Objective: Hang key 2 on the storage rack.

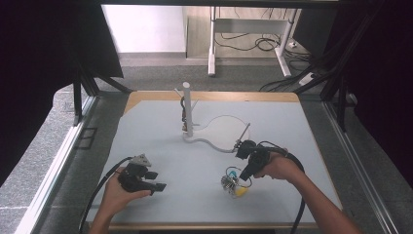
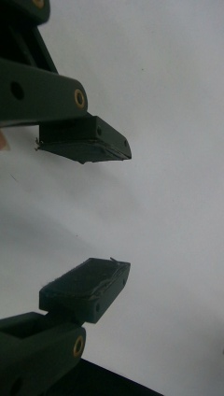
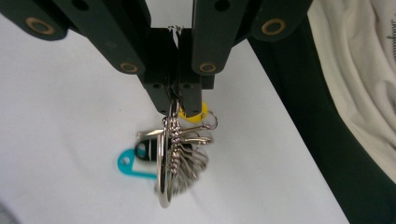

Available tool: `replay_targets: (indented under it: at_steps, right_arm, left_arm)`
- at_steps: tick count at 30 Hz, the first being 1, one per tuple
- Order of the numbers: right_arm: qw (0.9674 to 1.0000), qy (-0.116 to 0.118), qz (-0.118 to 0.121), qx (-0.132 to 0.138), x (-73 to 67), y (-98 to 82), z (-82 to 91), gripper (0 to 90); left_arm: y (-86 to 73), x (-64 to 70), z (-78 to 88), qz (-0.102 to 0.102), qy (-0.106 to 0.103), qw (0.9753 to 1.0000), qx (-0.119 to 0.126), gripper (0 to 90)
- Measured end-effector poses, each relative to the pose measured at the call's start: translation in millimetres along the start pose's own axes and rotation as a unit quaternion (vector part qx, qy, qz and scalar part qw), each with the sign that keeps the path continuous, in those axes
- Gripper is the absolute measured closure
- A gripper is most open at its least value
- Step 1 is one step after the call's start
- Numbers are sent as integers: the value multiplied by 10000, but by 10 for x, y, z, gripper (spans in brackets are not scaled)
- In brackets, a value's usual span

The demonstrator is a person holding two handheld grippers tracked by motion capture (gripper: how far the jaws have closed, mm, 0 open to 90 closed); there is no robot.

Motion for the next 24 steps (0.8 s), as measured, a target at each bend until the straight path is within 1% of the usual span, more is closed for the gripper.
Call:
replay_targets:
  at_steps: [1, 2, 4, 5, 6, 7, 10, 13, 15, 17, 18, 20, 24]
  right_arm:
    - [10000, 0, 0, 0, 0, 0, 0, 871]
    - [10000, -55, 1, 40, -2, 51, 73, 871]
    - [10000, -63, 7, 61, -3, 98, 141, 871]
    - [10000, -63, 7, 61, -3, 98, 141, 871]
    - [9999, -101, -4, 64, 2, 140, 206, 871]
    - [9999, -127, 0, 81, 14, 157, 233, 872]
    - [9998, -163, -69, 87, 44, 201, 312, 871]
    - [9997, -180, -70, 128, 66, 219, 351, 871]
    - [9995, -216, -136, 198, 78, 236, 390, 871]
    - [9995, -210, -145, 202, 82, 240, 403, 871]
    - [9993, -223, -137, 257, 88, 244, 421, 871]
    - [9992, -215, -144, 303, 94, 248, 441, 871]
    - [9990, -229, -182, 347, 111, 259, 480, 871]
  left_arm:
    - [0, 0, 0, 0, 0, 10000, 0, 402]
    - [0, 2, -1, 6, -1, 10000, -3, 403]
    - [-3, 4, -8, 12, -3, 10000, 11, 403]
    - [-3, 4, -8, 12, -3, 10000, 11, 403]
    - [-3, 4, -12, -13, -16, 10000, 1, 403]
    - [-4, 6, -14, -7, -13, 10000, -6, 402]
    - [-7, 8, -23, -9, -13, 10000, -15, 403]
    - [-8, 9, -25, -5, -14, 10000, -21, 403]
    - [-8, 8, -22, -15, -13, 10000, -18, 402]
    - [-9, 8, -22, -15, -13, 10000, -20, 402]
    - [-9, 10, -21, -20, -7, 10000, -54, 402]
    - [-12, 10, -28, -18, -11, 10000, -41, 402]
    - [-14, 11, -35, -31, -16, 10000, -65, 402]
Point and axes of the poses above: each handheld gripper's, and its own axes: z roughly backward along the jaws, y roughly out of its top, x roughly to its right, the point moved 2 cm from there along -z, roughly forward along the jaws, and after that the axes turned 13 degrees about x, right-handed, at the moved point
